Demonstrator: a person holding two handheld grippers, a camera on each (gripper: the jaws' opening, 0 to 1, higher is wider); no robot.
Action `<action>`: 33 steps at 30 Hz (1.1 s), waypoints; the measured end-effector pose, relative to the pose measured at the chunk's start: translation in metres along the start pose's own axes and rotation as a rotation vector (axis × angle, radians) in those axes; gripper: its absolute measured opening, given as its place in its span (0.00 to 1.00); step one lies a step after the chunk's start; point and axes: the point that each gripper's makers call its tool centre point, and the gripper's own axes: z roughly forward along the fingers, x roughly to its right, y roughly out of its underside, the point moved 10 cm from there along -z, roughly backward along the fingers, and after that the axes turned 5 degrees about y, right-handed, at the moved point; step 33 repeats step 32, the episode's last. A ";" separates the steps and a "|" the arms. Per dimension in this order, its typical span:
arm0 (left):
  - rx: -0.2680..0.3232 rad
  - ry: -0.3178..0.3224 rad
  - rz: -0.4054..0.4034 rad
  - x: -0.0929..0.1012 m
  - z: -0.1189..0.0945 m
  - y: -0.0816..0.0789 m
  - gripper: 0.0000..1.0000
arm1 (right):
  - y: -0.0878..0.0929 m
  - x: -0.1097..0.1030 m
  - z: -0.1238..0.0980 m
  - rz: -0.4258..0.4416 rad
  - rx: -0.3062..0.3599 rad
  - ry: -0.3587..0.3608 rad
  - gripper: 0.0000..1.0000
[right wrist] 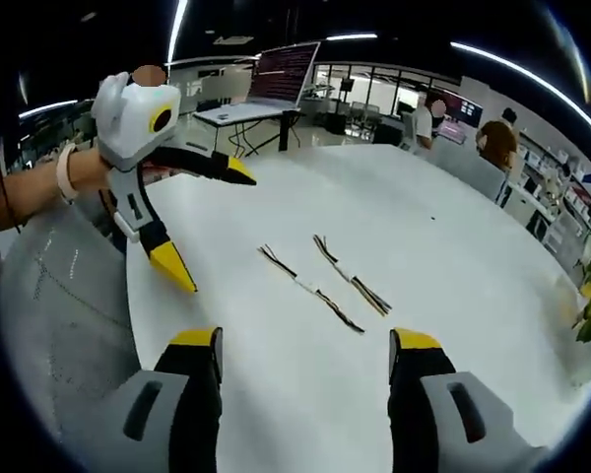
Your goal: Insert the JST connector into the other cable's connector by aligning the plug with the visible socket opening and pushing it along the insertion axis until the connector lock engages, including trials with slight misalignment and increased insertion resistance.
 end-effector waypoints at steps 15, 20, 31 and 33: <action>0.011 0.084 -0.242 -0.006 0.000 0.010 0.99 | 0.004 0.001 0.001 -0.002 -0.045 0.014 0.65; -0.001 0.042 -0.193 -0.010 -0.003 0.011 0.99 | 0.003 0.001 0.003 0.005 -0.043 0.011 0.70; 0.005 0.028 -0.209 -0.013 -0.005 0.012 0.98 | 0.006 0.000 0.005 0.006 -0.070 0.006 0.70; 0.003 0.026 -0.210 -0.014 -0.005 0.012 0.97 | 0.006 0.000 0.005 0.005 -0.072 0.007 0.70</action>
